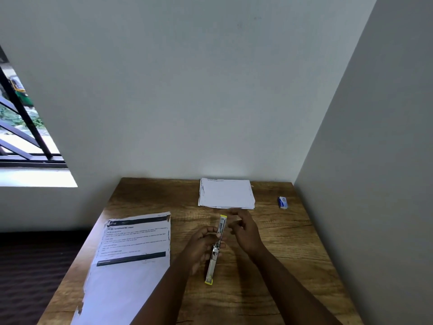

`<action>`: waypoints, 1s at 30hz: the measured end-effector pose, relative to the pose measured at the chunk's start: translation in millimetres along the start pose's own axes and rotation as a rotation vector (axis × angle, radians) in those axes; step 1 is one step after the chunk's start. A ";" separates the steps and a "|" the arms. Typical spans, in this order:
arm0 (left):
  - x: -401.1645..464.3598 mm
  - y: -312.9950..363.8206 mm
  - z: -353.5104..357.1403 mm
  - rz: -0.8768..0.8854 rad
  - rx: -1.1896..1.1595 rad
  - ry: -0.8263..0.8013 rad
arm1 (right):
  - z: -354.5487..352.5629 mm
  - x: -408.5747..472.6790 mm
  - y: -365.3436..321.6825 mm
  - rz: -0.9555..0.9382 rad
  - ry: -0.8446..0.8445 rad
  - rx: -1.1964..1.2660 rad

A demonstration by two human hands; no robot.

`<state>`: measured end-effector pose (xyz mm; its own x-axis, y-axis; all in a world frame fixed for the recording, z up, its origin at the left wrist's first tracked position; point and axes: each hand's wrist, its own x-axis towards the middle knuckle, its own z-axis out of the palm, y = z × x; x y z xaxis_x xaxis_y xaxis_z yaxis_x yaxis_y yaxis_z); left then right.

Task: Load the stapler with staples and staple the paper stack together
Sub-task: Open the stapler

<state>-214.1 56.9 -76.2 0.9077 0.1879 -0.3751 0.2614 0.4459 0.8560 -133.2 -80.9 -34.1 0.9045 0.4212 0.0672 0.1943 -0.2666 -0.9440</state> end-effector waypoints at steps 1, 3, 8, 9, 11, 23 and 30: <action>-0.8 0.0 -0.2 0.000 0.000 0.008 | 0.7 -0.6 1.3 -0.041 -0.010 -0.047; -2.7 -0.8 -1.0 -0.002 0.007 0.019 | 0.9 -2.0 3.2 -0.109 -0.018 -0.118; -7.0 -2.3 -6.5 -0.004 0.017 0.023 | 6.2 -4.1 1.7 -0.195 -0.069 -0.157; -7.6 -2.7 -7.3 -0.003 0.021 0.026 | 8.2 -4.0 0.5 -0.173 -0.039 -0.127; -8.4 -2.4 -8.2 0.001 0.020 0.034 | 11.8 -4.4 -3.3 -0.055 0.004 -0.001; -10.1 5.0 16.4 0.181 0.287 0.166 | 27.8 -18.1 3.6 0.719 0.127 0.587; -20.0 13.6 35.6 0.436 0.773 0.297 | 32.5 -12.2 -0.7 0.768 0.184 0.763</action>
<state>-217.0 28.1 -44.4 0.8840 0.4647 0.0507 0.1598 -0.4024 0.9014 -156.7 -57.7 -44.8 0.7388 0.2198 -0.6371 -0.6739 0.2306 -0.7019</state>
